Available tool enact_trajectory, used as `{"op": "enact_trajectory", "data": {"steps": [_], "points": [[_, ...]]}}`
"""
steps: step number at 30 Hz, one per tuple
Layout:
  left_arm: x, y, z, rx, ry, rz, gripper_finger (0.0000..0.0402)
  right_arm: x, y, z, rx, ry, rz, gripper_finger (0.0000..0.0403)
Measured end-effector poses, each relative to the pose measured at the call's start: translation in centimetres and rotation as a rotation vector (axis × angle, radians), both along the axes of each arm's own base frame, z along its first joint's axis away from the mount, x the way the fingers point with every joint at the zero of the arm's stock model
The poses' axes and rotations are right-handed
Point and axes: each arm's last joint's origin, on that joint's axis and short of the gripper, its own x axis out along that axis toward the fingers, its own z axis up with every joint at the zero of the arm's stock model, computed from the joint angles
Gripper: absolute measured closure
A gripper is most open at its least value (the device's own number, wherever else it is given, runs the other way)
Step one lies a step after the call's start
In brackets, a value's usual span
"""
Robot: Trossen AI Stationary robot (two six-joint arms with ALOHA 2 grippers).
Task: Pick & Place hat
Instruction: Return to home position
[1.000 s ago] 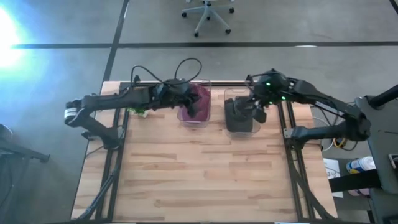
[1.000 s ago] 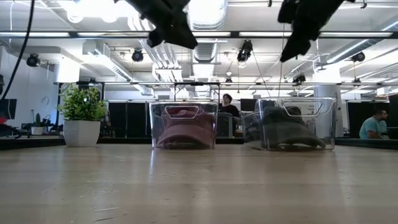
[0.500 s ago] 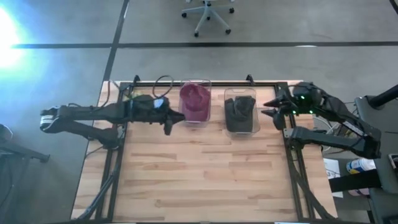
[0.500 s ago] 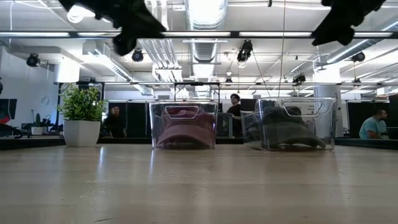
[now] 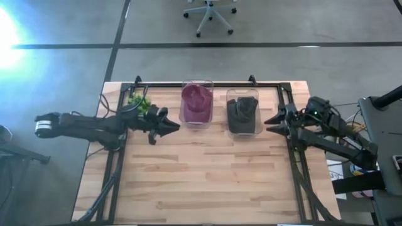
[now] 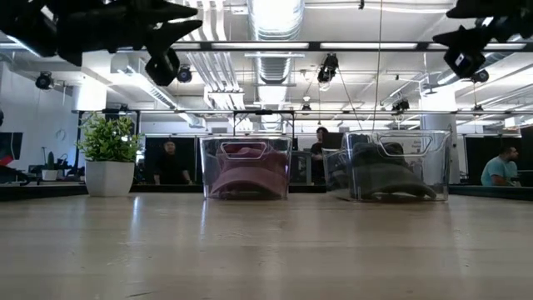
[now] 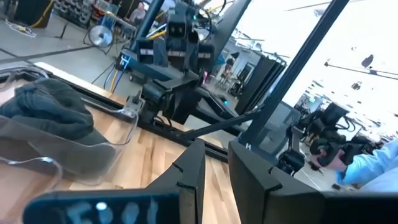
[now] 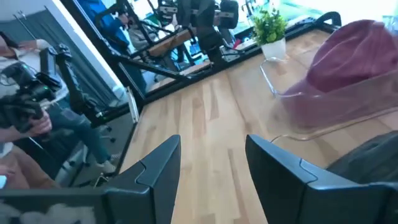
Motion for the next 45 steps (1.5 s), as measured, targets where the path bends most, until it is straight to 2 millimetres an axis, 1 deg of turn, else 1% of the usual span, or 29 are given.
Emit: {"op": "enact_trajectory", "data": {"steps": [3, 6, 9, 13, 17, 23, 29, 32, 33, 34, 38, 40, 42, 45], "points": [[-0.6, 0.1, -0.7, 0.002, -0.007, 0.002, 0.0337, -0.2, 0.1, -1.3, 0.016, -0.043, -0.003, 0.0225], [-1.3, 0.2, -1.0, 0.02, -0.018, -0.017, 0.0337, -0.5, 0.3, -1.9, -0.003, -0.11, -0.006, 0.0225], [-2.1, 0.6, -1.3, 0.036, -0.03, -0.016, 0.0337, -0.4, 0.2, -2.6, -0.002, -0.169, -0.009, 0.0225], [-3.3, 1.0, -2.7, 0.032, -0.021, 0.017, 0.0337, 0.0, 0.0, -3.7, 0.004, -0.231, -0.009, 0.0225], [-4.4, 0.8, -3.4, 0.034, -0.073, 0.019, 0.0337, 0.5, -0.3, -5.3, 0.041, -0.227, -0.011, 0.0225], [-5.7, 0.5, -4.7, 0.018, -0.086, 0.019, 0.0337, 1.0, -0.5, -7.0, 0.078, -0.178, -0.017, 0.0225], [-6.5, 0.3, -6.6, 0.006, -0.067, 0.017, 0.0337, 1.1, -0.6, -7.4, 0.084, -0.17, -0.02, 0.0225], [-6.6, 0.2, -6.9, -0.02, -0.045, 0.013, 0.0337, 1.1, -0.6, -7.6, 0.085, -0.167, -0.019, 0.0225], [-6.6, 0.2, -7.0, -0.06, -0.024, 0.004, 0.0337, 1.1, -0.6, -7.7, 0.087, -0.162, -0.02, 0.0225], [-6.6, 0.1, -7.0, -0.135, -0.009, -0.021, 0.0337, 1.1, -0.6, -7.8, 0.088, -0.159, -0.02, 0.0225], [-6.6, -0.1, -7.1, -0.596, 0.079, -0.144, 0.0337, 1.2, -0.7, -8.2, 0.093, -0.149, -0.021, 0.0225], [-6.6, 0.0, -7.1, -0.76, 0.112, -0.163, 0.0337, 1.3, -0.7, -8.4, 0.096, -0.143, -0.021, 0.0225], [-6.6, 0.0, -7.2, -0.871, 0.134, -0.175, 0.0337, 1.3, -0.7, -8.6, 0.098, -0.139, -0.022, 0.0225], [-6.7, -0.4, -7.3, -0.928, 0.166, -0.193, 0.0337, 1.4, -0.7, -8.8, 0.102, -0.131, -0.017, 0.0225]]}}
